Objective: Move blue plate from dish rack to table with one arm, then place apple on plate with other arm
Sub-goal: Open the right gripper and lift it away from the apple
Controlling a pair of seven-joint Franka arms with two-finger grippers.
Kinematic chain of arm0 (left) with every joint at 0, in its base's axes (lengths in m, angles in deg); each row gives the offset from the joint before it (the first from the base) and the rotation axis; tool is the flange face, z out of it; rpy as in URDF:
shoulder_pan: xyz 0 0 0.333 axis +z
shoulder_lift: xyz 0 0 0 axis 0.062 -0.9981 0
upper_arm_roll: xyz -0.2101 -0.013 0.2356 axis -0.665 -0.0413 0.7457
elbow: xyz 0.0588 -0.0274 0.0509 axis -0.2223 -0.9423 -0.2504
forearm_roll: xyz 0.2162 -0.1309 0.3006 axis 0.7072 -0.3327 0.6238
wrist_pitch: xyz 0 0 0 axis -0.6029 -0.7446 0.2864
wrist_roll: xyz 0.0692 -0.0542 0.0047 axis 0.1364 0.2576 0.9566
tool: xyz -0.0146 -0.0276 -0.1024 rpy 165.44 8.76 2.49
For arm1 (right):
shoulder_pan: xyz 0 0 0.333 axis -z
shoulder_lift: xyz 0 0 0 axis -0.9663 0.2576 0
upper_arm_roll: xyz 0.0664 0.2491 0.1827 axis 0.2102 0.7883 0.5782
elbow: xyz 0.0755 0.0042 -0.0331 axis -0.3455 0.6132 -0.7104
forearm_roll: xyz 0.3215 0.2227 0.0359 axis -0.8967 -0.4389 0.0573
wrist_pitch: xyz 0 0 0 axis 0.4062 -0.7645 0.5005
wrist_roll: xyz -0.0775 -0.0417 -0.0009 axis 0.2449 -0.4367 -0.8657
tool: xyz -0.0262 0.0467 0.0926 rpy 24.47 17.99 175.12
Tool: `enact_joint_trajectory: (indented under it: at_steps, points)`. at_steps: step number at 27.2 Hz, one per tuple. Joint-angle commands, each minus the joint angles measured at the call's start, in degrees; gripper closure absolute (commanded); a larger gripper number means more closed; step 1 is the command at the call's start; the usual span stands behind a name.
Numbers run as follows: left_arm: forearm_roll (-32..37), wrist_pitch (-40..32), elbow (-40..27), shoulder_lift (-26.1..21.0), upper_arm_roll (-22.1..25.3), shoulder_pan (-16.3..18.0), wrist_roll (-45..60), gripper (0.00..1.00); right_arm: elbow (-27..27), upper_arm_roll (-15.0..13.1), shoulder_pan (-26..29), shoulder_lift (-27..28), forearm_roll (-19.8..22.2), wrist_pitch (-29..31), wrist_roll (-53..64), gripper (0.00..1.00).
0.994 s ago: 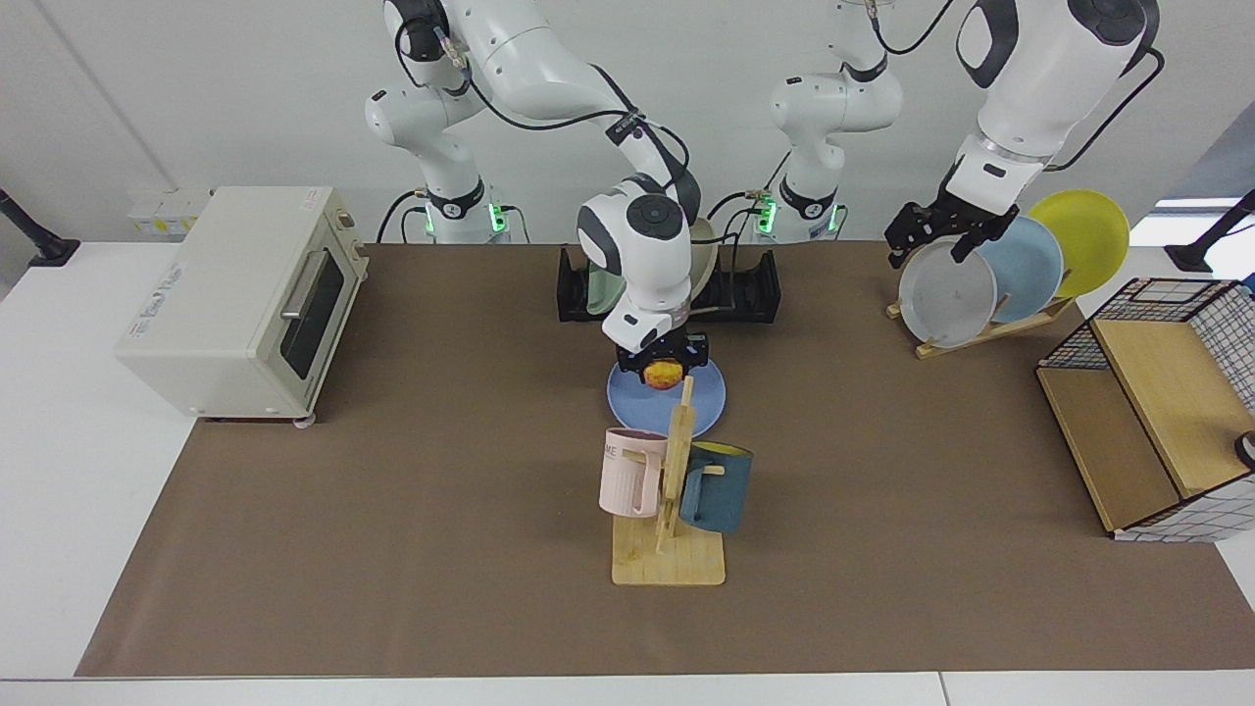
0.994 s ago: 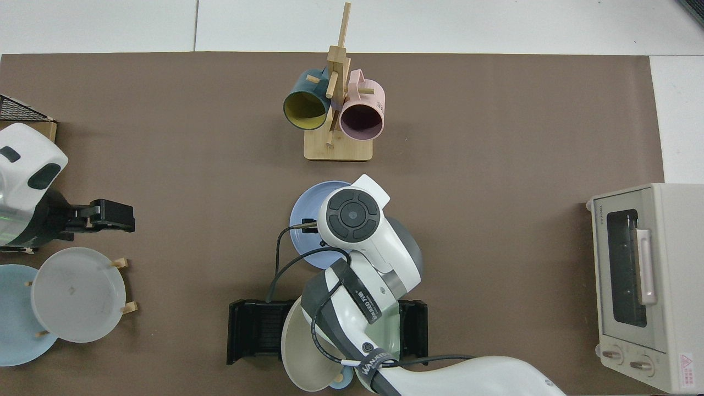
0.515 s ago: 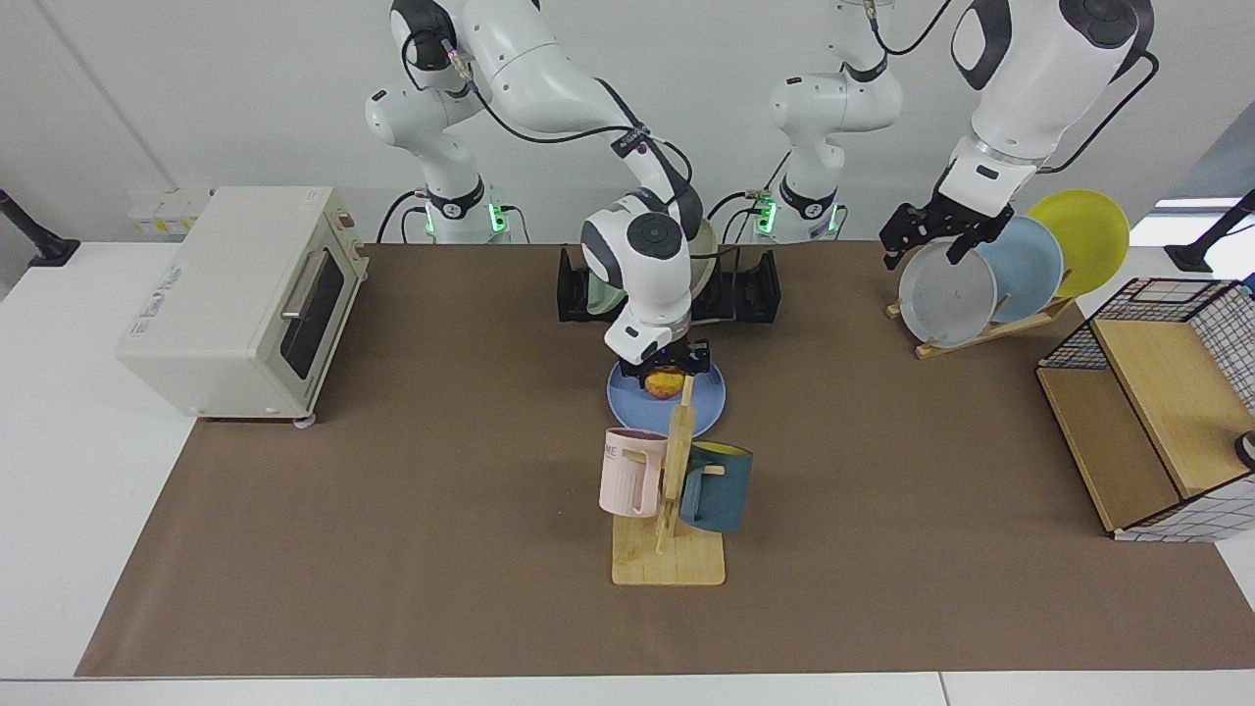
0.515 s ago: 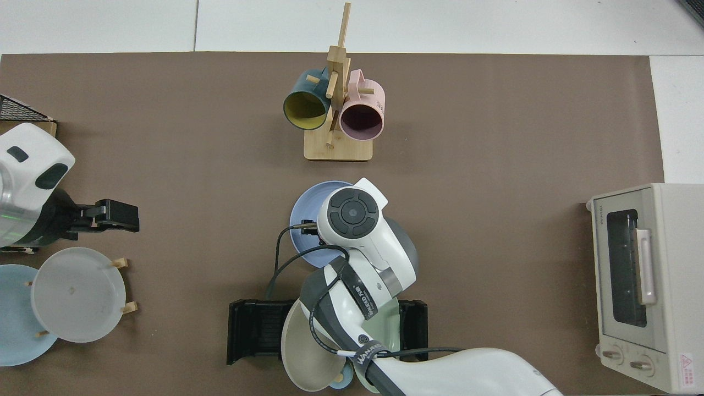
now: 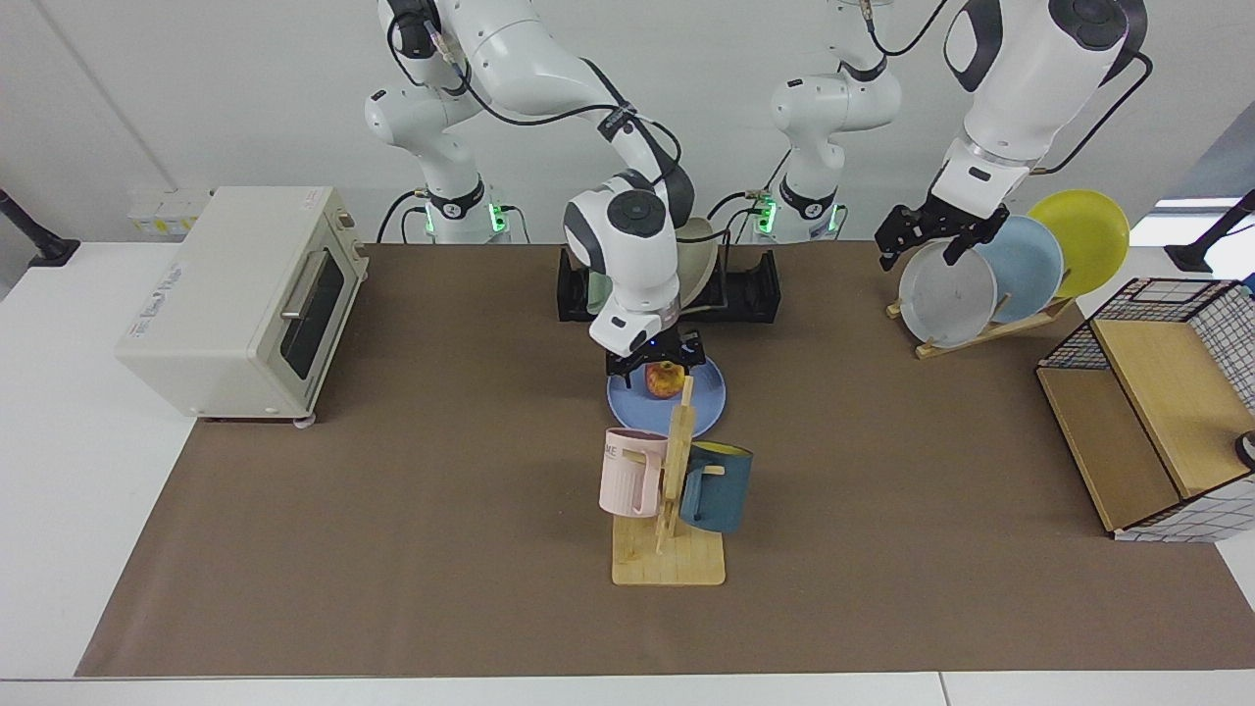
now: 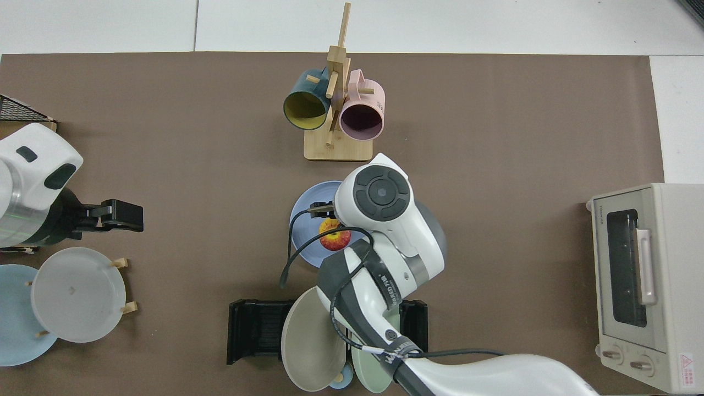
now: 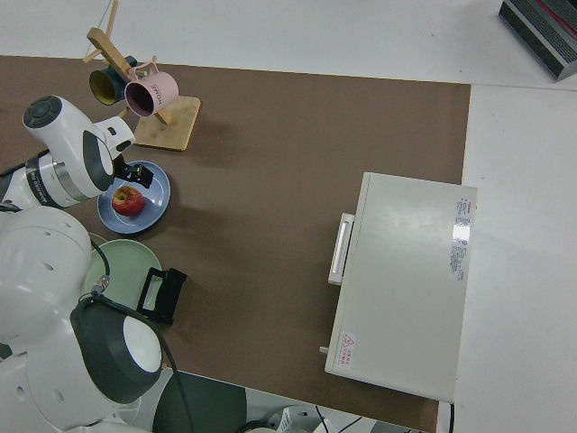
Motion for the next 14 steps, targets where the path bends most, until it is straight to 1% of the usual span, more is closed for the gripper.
enact_joint_trajectory:
  at_steps: [1,7,14]
  points:
    - [0.05,0.47,0.35,-0.25,-0.75,1.01,-0.07,0.0,0.57,0.64,5.41,-4.63,1.21,-2.91,5.94,0.0]
    - [0.05,0.47,0.36,-0.25,-0.75,0.92,-0.07,0.0,0.49,0.72,11.13,-9.2,5.87,-5.11,13.4,0.0]
    - [0.05,0.55,0.44,-0.25,-0.75,1.01,0.28,0.0,0.57,0.81,18.68,-13.34,5.96,-8.45,24.4,0.0]
